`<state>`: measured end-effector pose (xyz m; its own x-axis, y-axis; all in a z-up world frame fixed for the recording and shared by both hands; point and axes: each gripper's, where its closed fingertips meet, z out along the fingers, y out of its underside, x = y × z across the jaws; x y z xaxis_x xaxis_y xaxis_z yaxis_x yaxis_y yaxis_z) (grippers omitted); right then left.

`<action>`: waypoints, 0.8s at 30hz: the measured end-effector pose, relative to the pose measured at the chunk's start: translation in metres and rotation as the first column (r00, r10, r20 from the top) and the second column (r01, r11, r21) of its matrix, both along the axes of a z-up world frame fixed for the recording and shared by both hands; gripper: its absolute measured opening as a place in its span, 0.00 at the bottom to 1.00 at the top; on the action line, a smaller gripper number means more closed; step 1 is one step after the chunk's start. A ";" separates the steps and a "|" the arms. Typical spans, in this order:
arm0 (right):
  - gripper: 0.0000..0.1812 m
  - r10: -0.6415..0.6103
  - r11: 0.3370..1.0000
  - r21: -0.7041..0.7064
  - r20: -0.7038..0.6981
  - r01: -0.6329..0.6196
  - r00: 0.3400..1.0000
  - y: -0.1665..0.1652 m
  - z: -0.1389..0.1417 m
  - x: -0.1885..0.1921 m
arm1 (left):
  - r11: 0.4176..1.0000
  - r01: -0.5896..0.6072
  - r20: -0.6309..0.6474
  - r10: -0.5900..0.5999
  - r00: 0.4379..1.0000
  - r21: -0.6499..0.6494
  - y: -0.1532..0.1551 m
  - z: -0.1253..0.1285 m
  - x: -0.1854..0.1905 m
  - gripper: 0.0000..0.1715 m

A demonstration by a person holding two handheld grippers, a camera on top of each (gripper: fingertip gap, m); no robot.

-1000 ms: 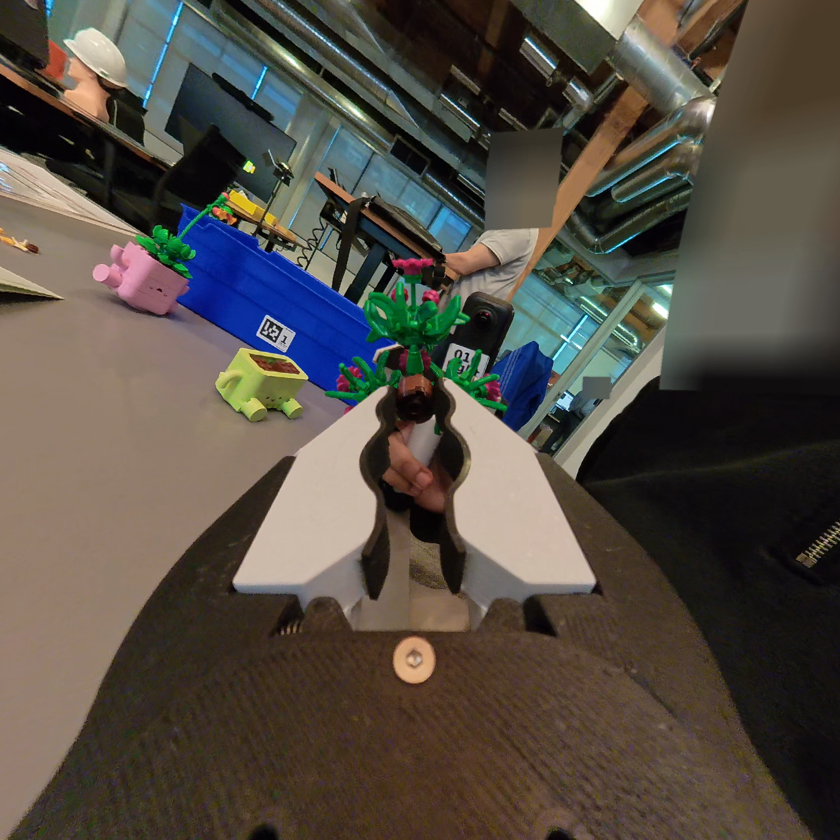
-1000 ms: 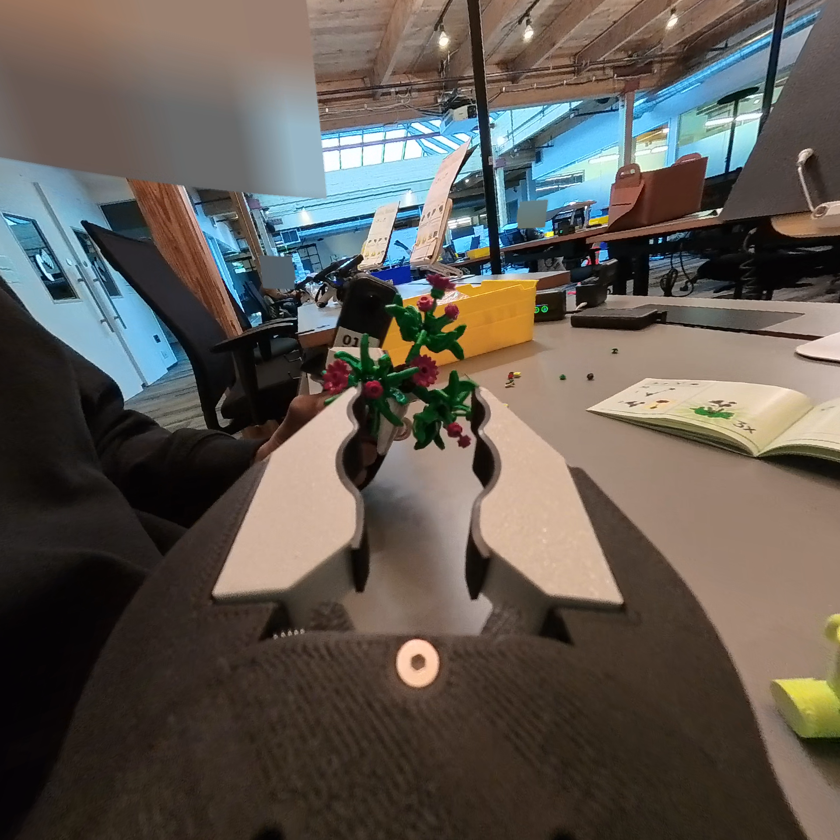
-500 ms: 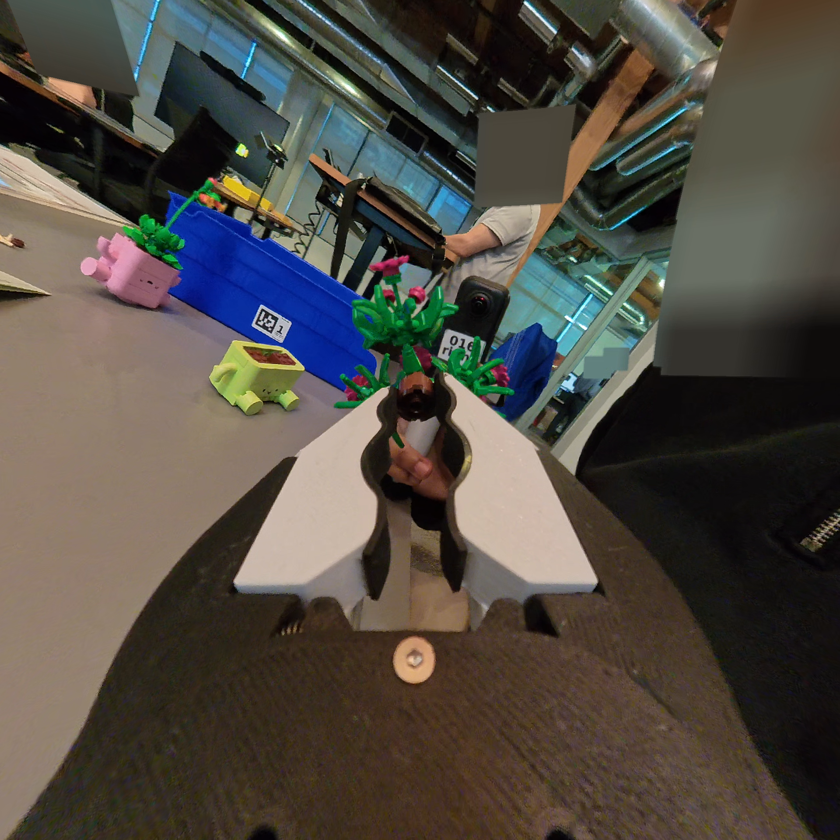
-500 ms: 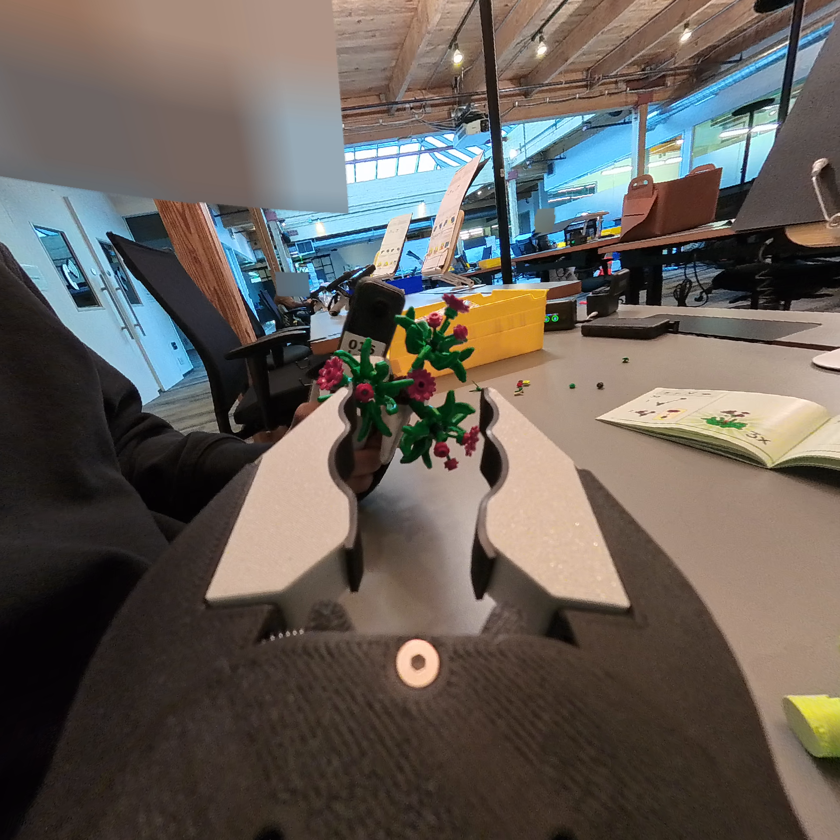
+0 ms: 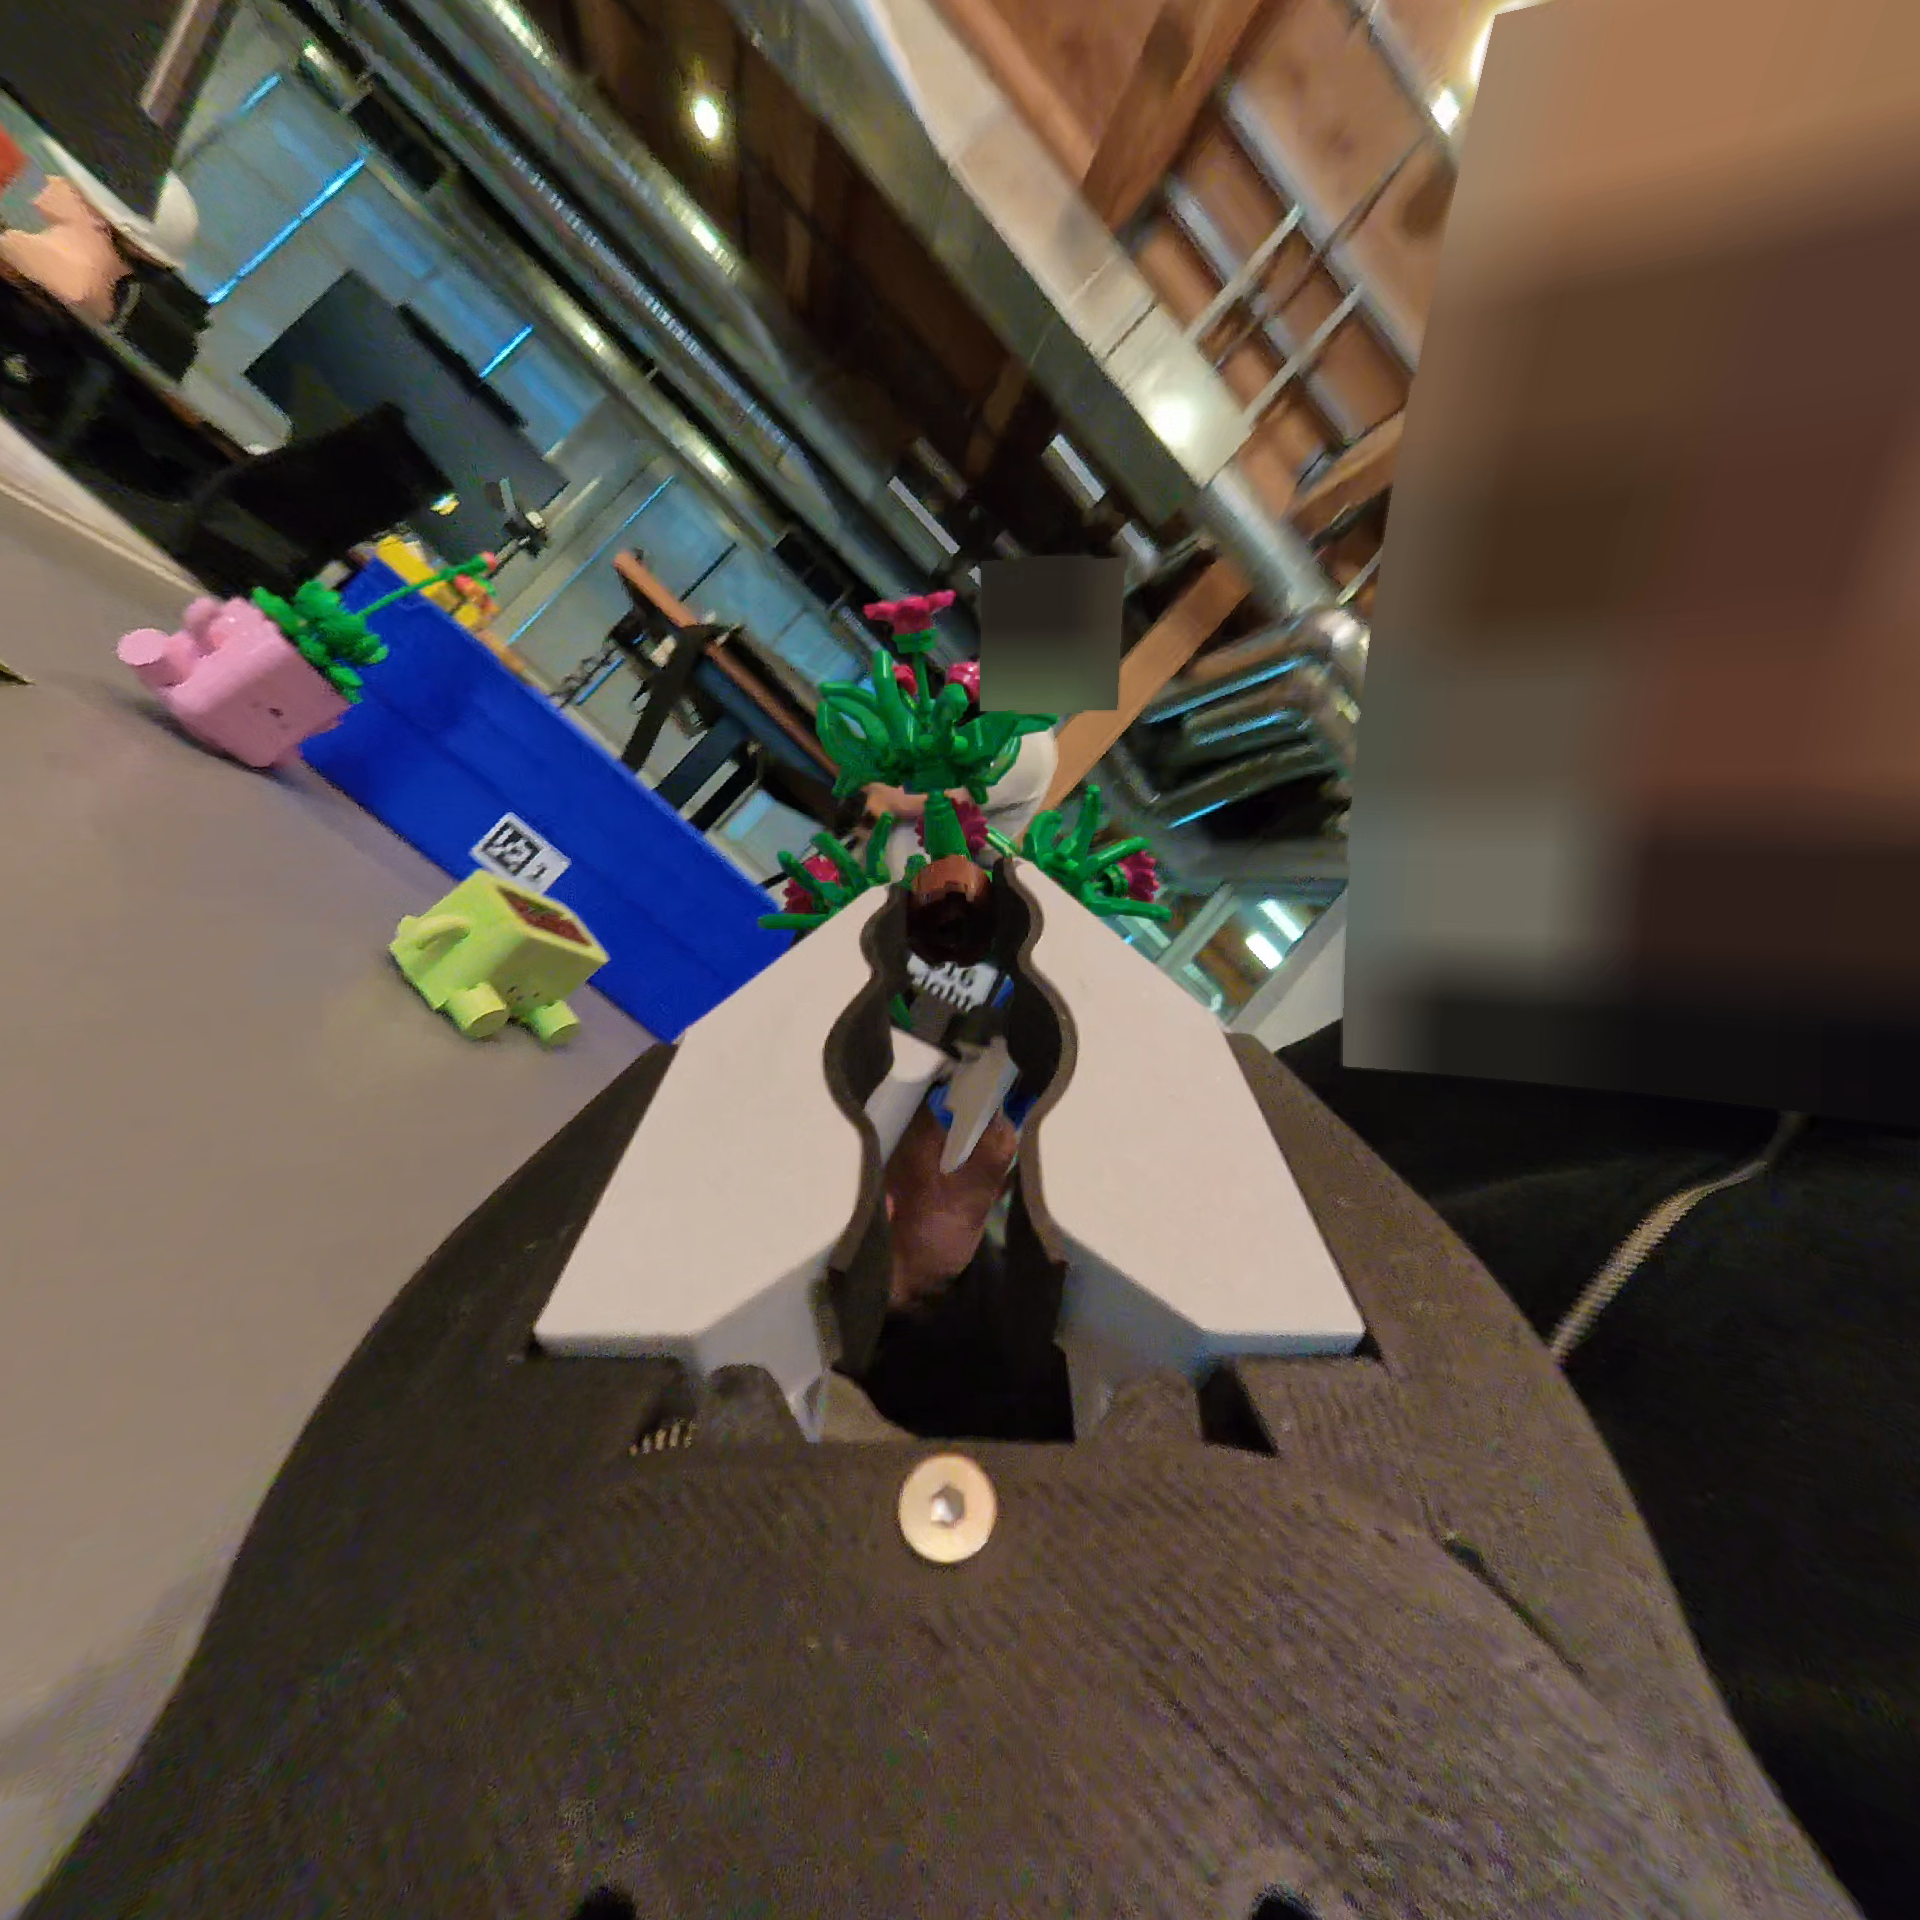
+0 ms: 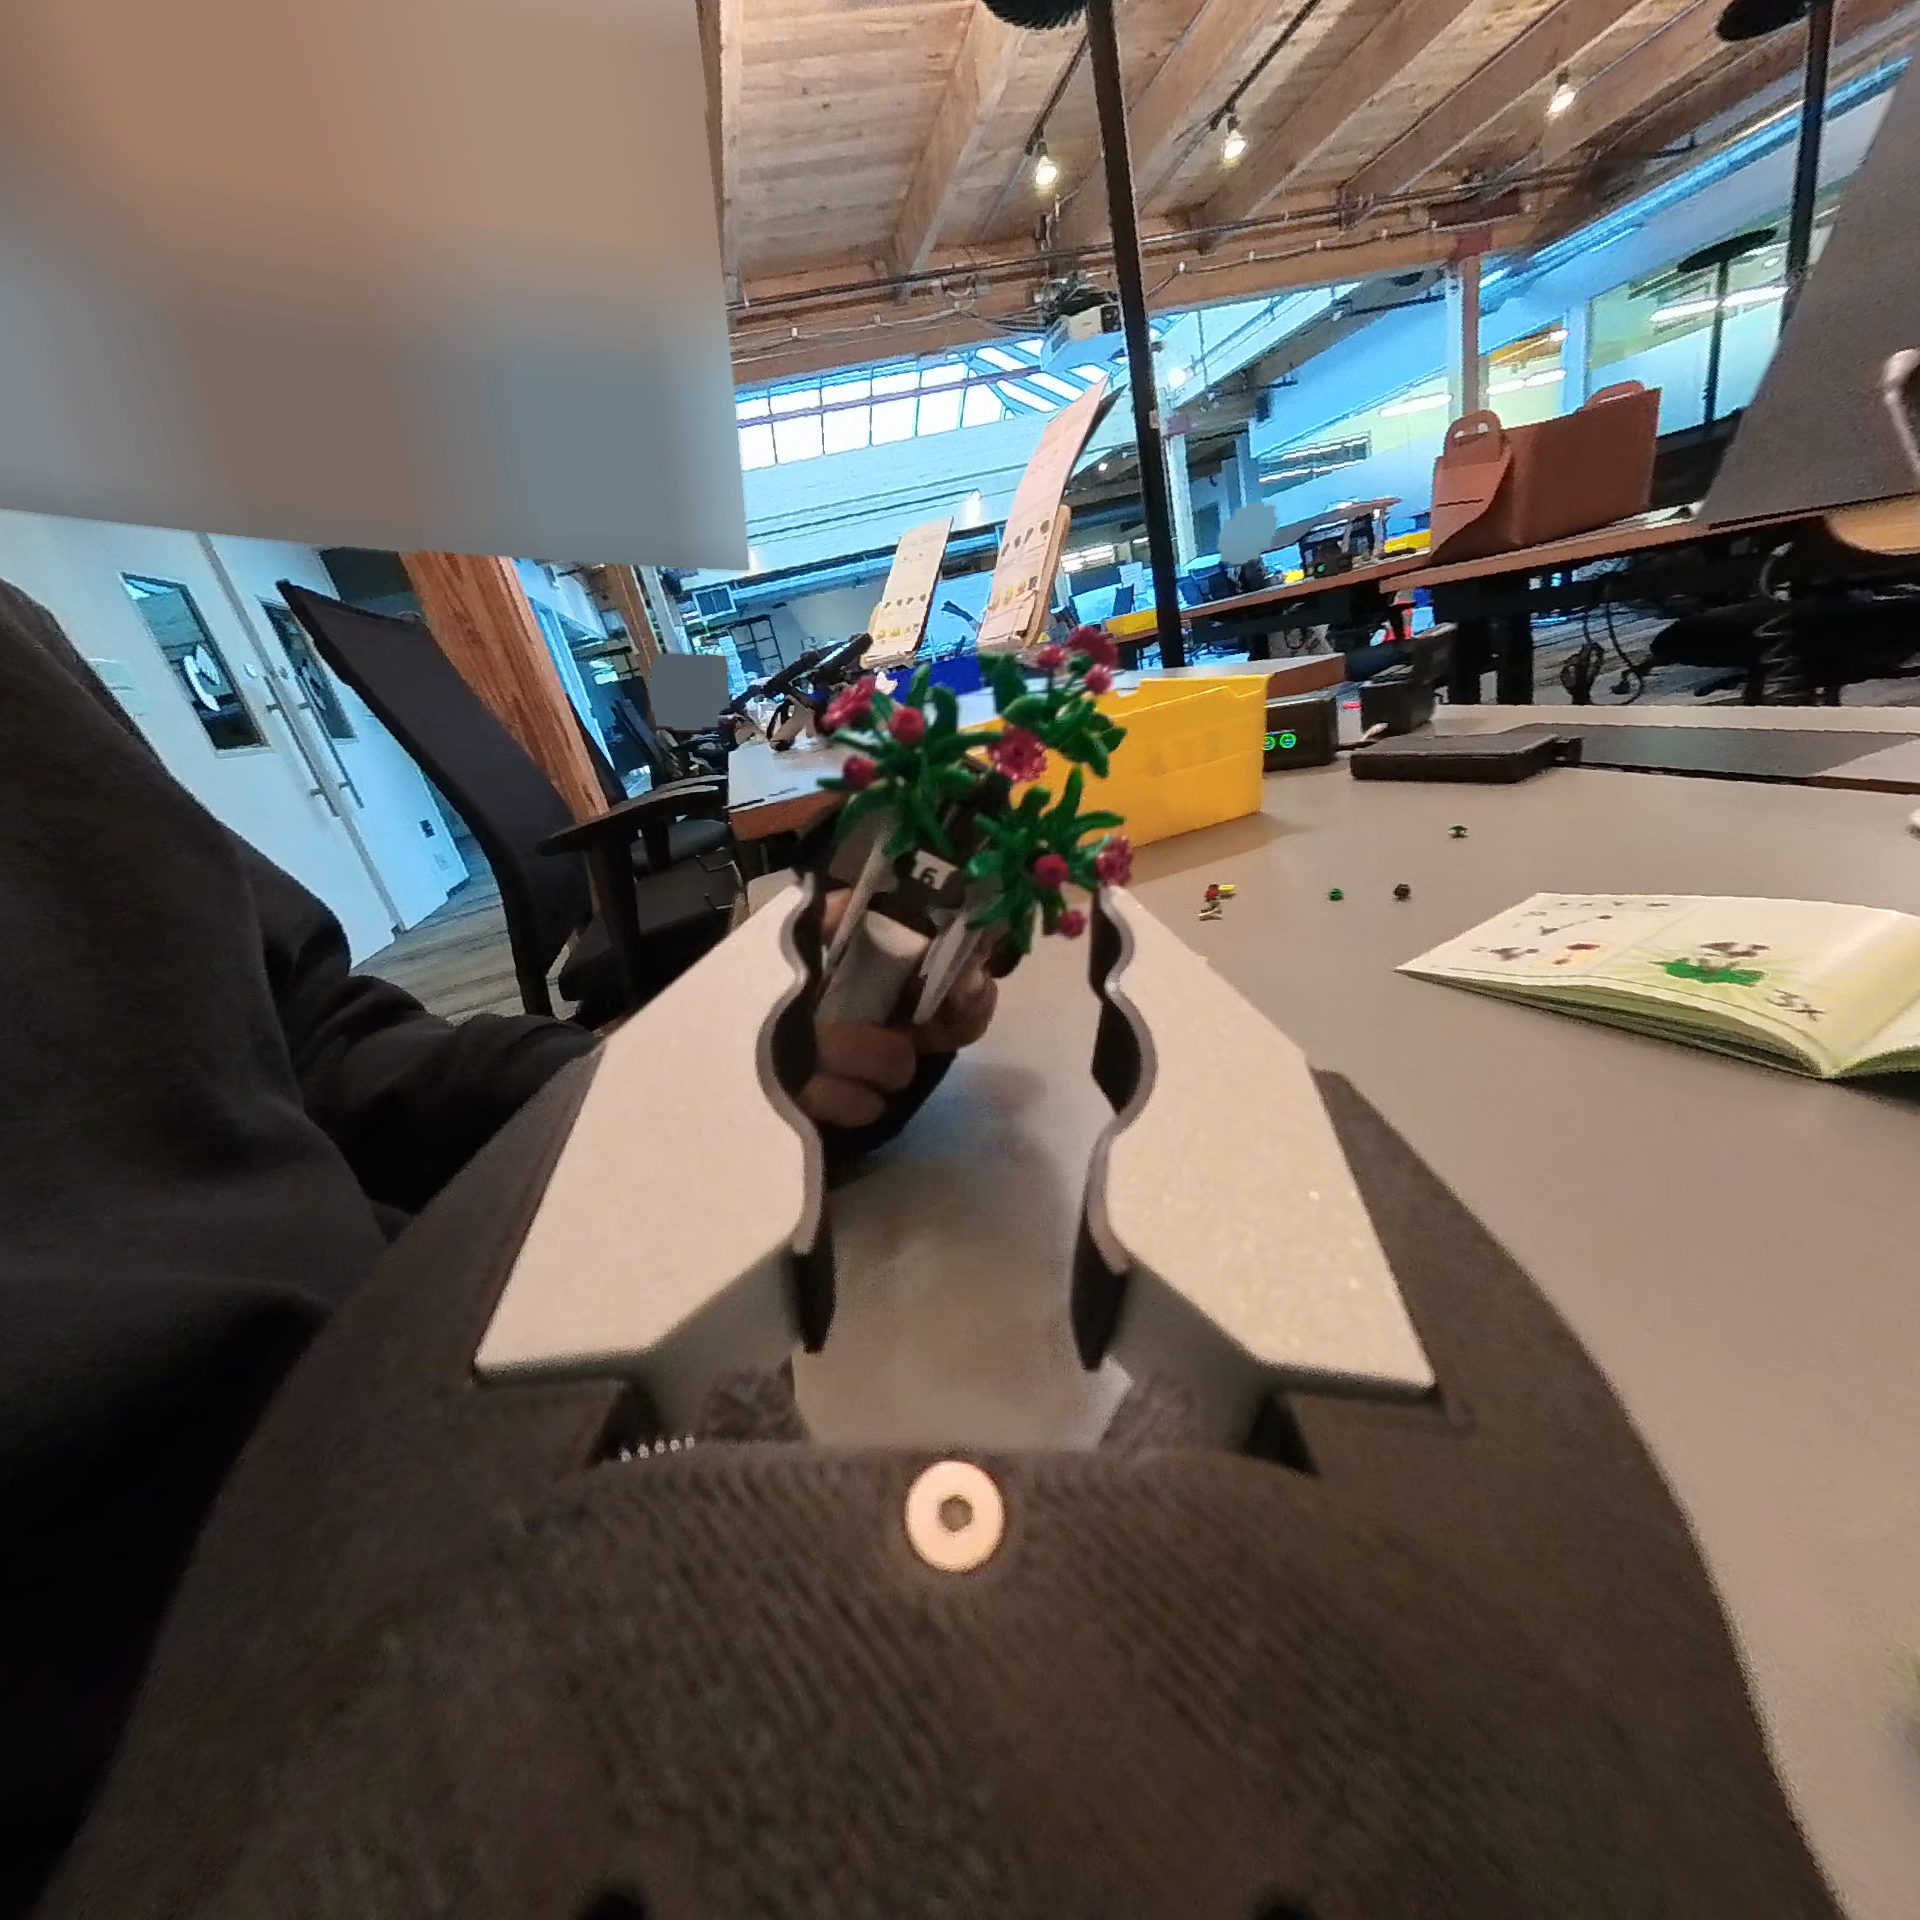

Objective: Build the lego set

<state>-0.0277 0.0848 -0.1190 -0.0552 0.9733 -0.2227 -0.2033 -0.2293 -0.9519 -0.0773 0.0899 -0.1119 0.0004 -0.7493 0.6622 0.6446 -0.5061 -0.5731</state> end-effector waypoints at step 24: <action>0.23 -0.051 0.979 0.189 -0.123 0.074 0.991 -0.041 0.035 0.001 | 0.943 0.316 0.128 -0.327 0.936 0.100 -0.029 0.014 0.013 0.08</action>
<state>-0.0269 0.0436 -0.0838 -0.0078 0.9996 -0.0266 -0.3238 -0.0277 -0.9457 -0.0645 0.0607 -0.0977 -0.3384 -0.7422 0.5785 0.5315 -0.6581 -0.5334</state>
